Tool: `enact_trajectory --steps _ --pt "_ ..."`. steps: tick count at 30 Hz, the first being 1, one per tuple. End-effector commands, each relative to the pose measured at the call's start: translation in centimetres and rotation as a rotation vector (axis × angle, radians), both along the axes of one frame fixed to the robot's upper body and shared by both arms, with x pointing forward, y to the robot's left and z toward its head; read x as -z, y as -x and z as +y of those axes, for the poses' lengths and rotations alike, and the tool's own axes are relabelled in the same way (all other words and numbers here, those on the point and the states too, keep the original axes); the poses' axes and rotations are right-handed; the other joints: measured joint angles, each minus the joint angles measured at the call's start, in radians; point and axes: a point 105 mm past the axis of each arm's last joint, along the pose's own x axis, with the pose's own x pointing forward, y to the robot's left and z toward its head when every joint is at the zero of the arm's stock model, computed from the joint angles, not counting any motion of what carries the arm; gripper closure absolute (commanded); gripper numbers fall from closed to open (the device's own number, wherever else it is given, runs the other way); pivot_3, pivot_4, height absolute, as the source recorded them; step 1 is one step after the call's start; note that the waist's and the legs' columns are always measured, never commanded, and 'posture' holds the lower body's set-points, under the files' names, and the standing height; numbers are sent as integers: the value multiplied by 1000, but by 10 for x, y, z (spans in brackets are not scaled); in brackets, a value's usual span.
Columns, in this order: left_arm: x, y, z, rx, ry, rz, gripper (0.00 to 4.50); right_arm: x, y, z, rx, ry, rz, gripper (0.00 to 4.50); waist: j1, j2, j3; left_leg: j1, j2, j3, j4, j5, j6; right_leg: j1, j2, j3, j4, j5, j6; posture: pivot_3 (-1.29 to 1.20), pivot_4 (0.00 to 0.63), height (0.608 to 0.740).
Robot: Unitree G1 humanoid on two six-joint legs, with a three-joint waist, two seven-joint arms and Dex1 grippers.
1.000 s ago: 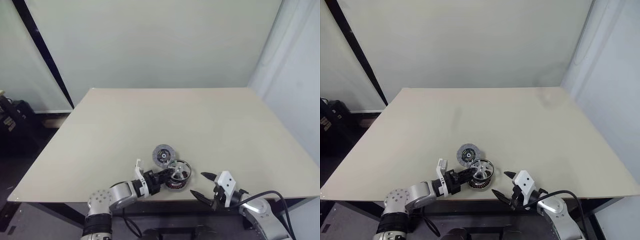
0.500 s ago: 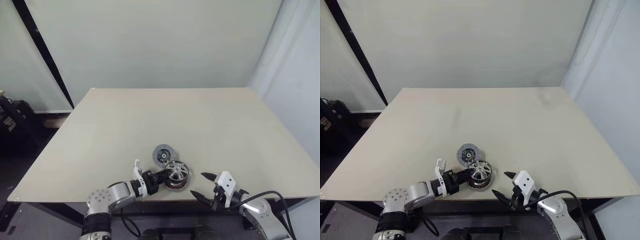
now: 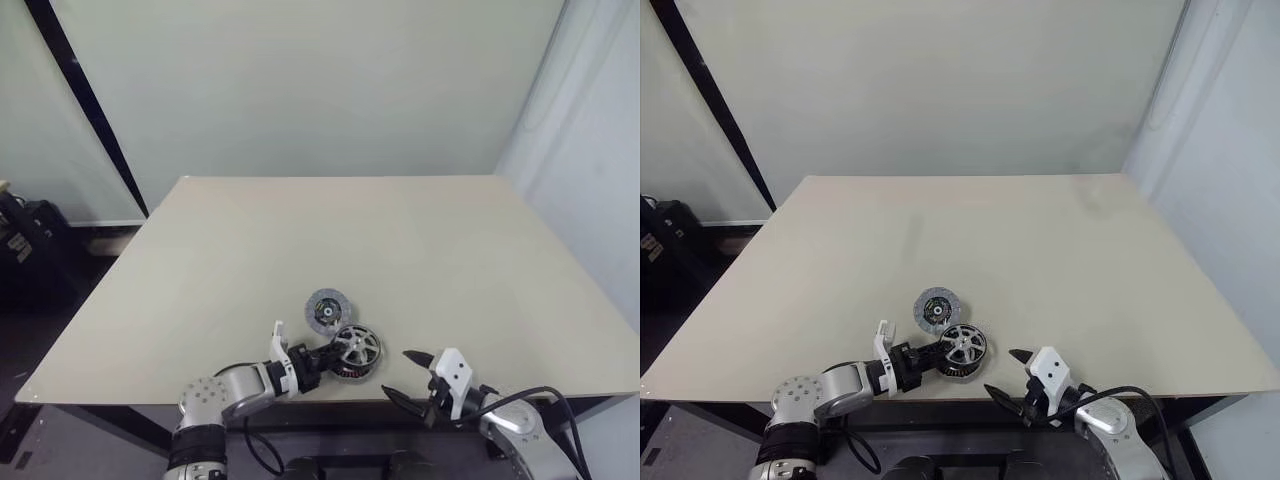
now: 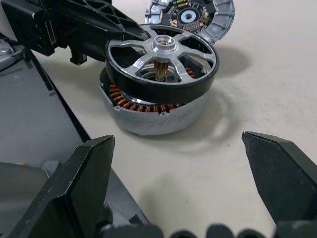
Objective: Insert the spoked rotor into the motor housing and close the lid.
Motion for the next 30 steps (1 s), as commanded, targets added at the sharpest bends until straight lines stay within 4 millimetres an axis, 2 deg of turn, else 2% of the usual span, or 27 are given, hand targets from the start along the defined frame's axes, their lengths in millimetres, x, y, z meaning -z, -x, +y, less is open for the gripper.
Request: enact_trajectory --steps 1,10,16,22,23,30 --pt "-5 -5 2 -9 9 -22 4212 -15 -5 3 -5 -9 -66 0 0 0 0 0 0 0 0 0 0 0 0 0 0 0 0 0 0 740" --pt "-6 -7 3 -10 -6 -38 4212 -15 -3 3 -4 -7 -64 0 0 0 0 0 0 0 0 0 0 0 0 0 0 0 0 0 0 740" --pt "-5 -10 5 -26 -26 -43 2199 -14 -4 4 -3 -7 -63 0 0 0 0 0 0 0 0 0 0 0 0 0 0 0 0 0 0 740" --pt "-15 -15 7 -38 -30 -81 139 -13 -3 4 -2 -7 -63 0 0 1 -1 2 0 0 3 -2 -4 3 0 0 0 0 0 0 0 740" --pt "-17 -16 7 -42 -31 -88 30 -13 -3 4 -1 -7 -62 0 0 1 -1 2 0 0 3 -2 -4 3 0 0 -1 0 0 0 0 740" --pt "-33 -22 2 -42 -25 -141 30 -12 -3 4 -1 -7 -59 0 0 0 -1 1 0 -1 4 -2 -4 4 0 0 0 0 0 0 0 740"
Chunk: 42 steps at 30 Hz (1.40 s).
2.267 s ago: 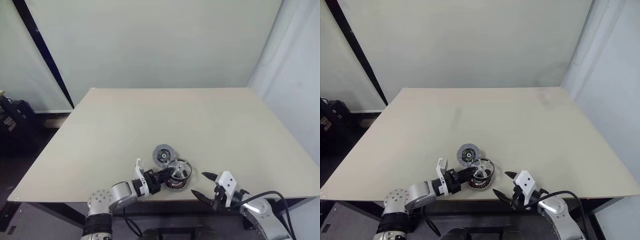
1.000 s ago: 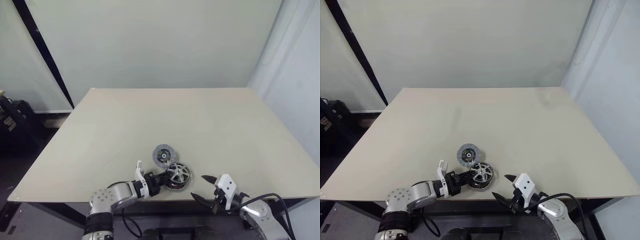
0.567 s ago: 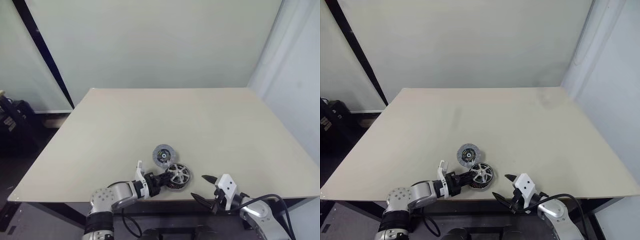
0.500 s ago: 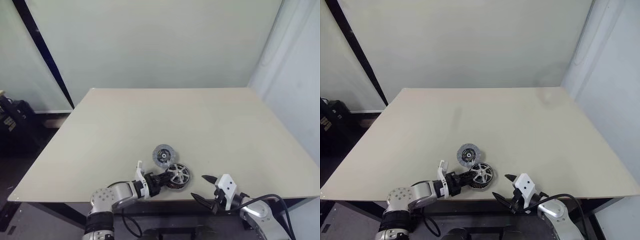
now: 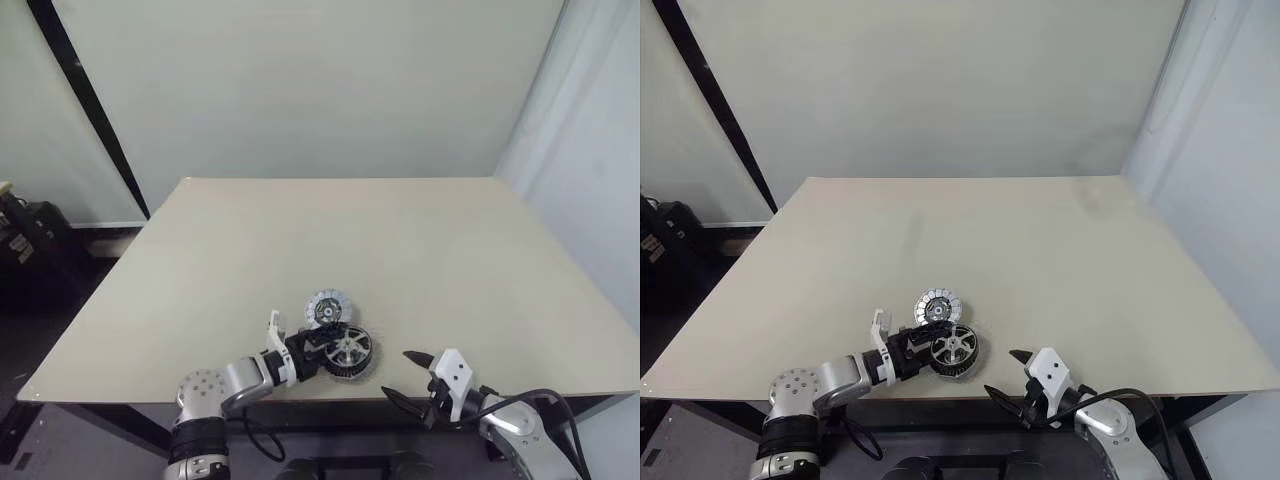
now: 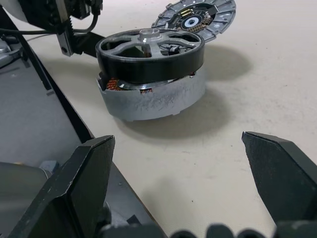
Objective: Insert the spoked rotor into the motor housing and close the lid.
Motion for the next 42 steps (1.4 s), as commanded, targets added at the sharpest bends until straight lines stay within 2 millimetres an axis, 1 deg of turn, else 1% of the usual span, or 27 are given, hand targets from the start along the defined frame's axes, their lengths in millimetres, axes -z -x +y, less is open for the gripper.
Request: enact_trajectory --steps 1,6,14,18,24,32,36,41,42 --pt "-19 -9 -3 0 2 -72 30 -11 -4 3 -6 -13 -50 0 0 0 0 0 0 0 0 0 0 0 0 0 0 0 0 0 0 740" --pt "-31 -11 -9 16 1 -109 30 -10 -4 3 -5 -13 -49 0 0 0 0 -1 0 0 -1 0 0 -1 0 0 0 0 0 0 0 740" --pt "-38 -9 -10 43 -33 -143 30 -10 -5 2 5 -11 -53 0 0 0 0 -1 0 0 -1 0 1 -2 0 0 0 0 0 0 0 740" --pt "-44 -8 -1 41 -59 -173 30 -11 -4 0 14 -9 -57 0 0 0 0 -1 0 0 -1 0 0 -2 0 0 0 0 0 0 0 740" --pt "-44 -10 10 16 -102 -180 30 -11 -4 0 14 -8 -56 0 0 0 0 -1 0 0 -2 0 0 -2 0 0 0 0 0 0 0 740" --pt "-44 -12 18 7 -139 -199 30 -15 -7 2 29 -36 -64 0 0 0 0 -1 0 0 -2 0 0 -2 0 0 0 0 0 0 0 740" --pt "-45 -11 24 14 -146 -226 30 -24 -13 9 76 -106 -67 0 0 0 0 -1 0 0 -2 0 0 -2 0 0 0 0 0 0 0 740" --pt "-42 -8 34 5 -123 -230 30 -33 -28 20 160 -141 -53 0 0 0 0 -1 0 0 -2 0 0 -3 0 0 0 0 0 0 0 740" --pt "-41 -7 34 10 -121 -227 0 -34 -30 22 169 -146 -50 386 0 0 0 -1 0 0 -2 0 0 -3 1 0 0 0 0 0 0 740"
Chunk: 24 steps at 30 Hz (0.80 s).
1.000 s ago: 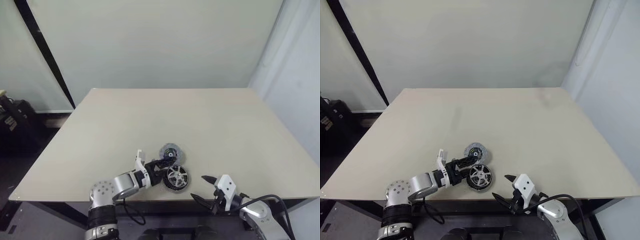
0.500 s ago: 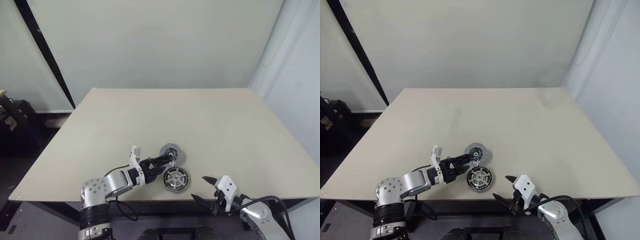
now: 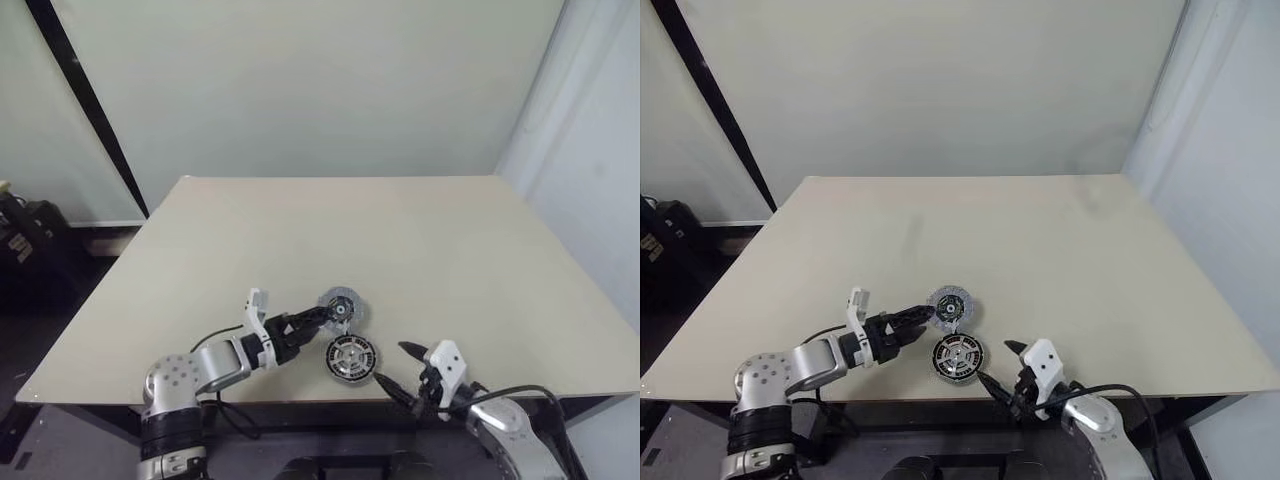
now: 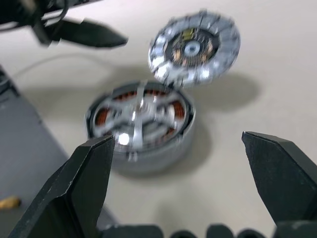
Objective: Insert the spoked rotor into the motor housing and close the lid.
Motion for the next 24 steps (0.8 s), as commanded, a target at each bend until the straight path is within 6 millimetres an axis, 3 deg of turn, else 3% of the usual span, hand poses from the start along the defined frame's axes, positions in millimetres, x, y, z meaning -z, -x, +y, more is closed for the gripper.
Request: enact_trajectory --steps 1,9,12,17,24 --pt "-6 1 1 15 19 -35 0 -19 -13 6 41 -31 -41 612 0 0 0 0 0 0 0 0 0 0 0 0 0 0 0 0 0 740" --pt "-6 0 -2 50 60 -34 0 -12 -17 30 -3 -24 -7 3446 0 0 0 0 0 0 -1 1 2 -1 0 0 0 0 0 0 0 740" --pt "-6 -1 -4 57 69 -36 0 1 -16 37 -9 -17 44 4486 0 0 0 0 0 0 -1 1 2 -1 0 0 0 0 0 0 0 740" --pt "-7 -2 -8 81 74 -42 0 35 -7 42 -26 49 145 4486 0 0 0 0 0 0 -1 2 3 0 0 0 0 0 0 0 0 740" --pt "-13 -7 -14 93 72 -73 0 9 -13 34 9 -9 64 4486 0 -1 -1 1 0 0 -1 0 0 0 0 0 0 0 0 0 0 740"
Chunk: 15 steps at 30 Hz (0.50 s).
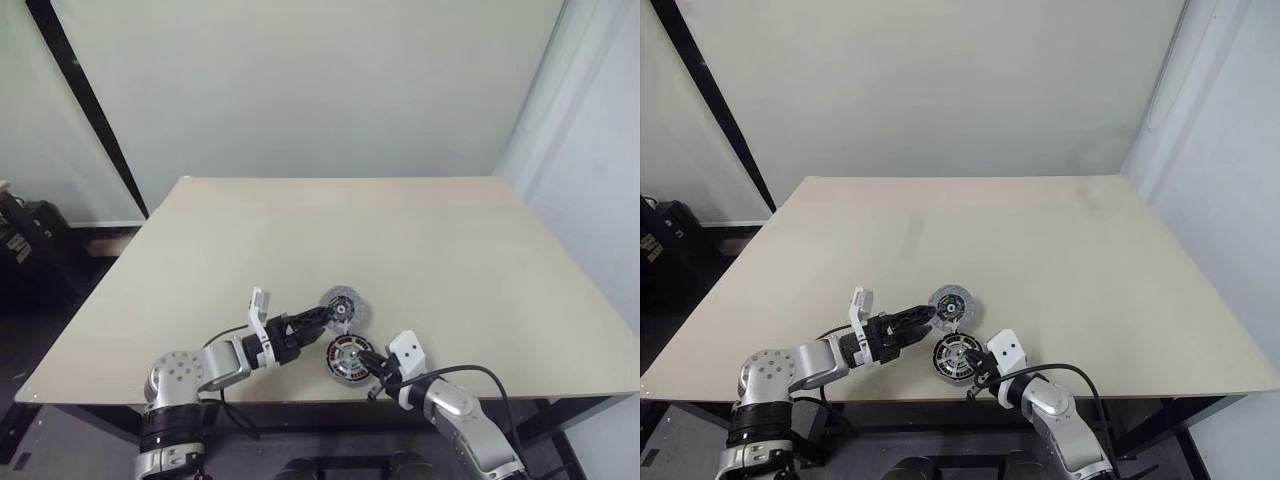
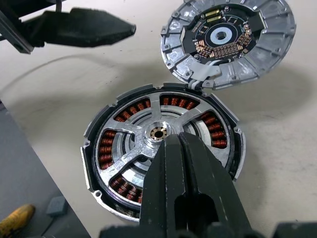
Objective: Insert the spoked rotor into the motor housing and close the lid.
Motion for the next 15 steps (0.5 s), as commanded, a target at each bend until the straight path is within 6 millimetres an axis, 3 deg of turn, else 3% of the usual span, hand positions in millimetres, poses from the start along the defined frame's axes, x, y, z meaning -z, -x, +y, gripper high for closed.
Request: enact_trajectory --steps 1,5,15 --pt "-12 -5 -3 7 7 -56 0 -18 -2 -8 14 -27 -46 4486 1 0 0 0 -1 0 0 0 0 0 0 0 0 0 0 0 0 740" --pt "-18 -7 0 -23 23 -88 0 -30 5 -11 -9 -69 -37 4486 0 0 0 -2 -1 0 0 2 3 0 0 1 0 0 0 0 0 740" --pt "-22 -9 20 -160 -4 -155 0 -35 15 -26 -9 -41 -36 1101 1 0 0 -2 0 0 0 0 1 -1 0 0 0 0 0 0 0 740"
